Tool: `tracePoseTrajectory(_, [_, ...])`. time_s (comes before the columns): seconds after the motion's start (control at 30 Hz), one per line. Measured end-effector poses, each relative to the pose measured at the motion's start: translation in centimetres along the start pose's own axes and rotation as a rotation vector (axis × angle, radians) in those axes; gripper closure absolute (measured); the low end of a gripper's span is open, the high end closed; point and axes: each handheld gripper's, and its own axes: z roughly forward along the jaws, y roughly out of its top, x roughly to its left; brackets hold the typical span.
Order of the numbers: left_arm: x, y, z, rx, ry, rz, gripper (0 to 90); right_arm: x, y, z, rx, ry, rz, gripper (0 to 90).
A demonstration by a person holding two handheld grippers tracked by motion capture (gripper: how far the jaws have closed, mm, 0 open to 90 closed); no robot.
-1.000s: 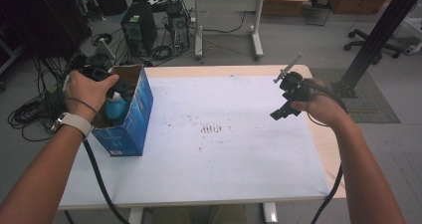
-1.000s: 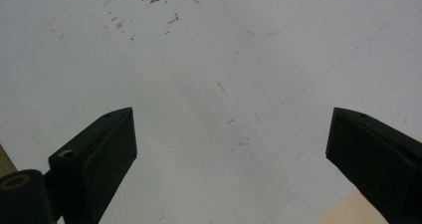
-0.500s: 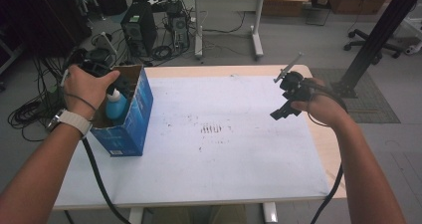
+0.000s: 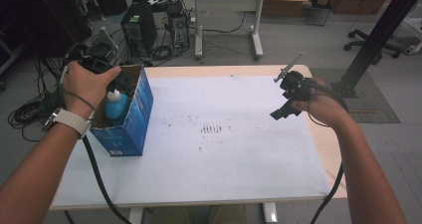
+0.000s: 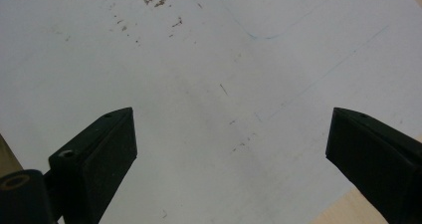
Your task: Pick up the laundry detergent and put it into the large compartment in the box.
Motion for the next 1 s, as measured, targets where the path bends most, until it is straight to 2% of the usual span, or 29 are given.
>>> tracePoseTrajectory(0.4, [-0.9, -0.2, -1.0, -0.015, -0.015, 0.049, 13.9, 0.1, 0.0, -0.3, -0.002, -0.002, 0.000, 6.1])
tracePoseTrajectory(0.7, [-1.6, -0.6, -1.5, -0.030, -0.043, 0.082, 12.6, 0.1, 0.0, -0.4, -0.002, -0.001, -0.002, 6.1])
tracePoseTrajectory(1.0, [-3.0, -1.0, -1.8, -0.032, -0.049, 0.145, 12.7, 0.3, 0.2, -0.3, 0.000, 0.001, -0.007, 6.1])
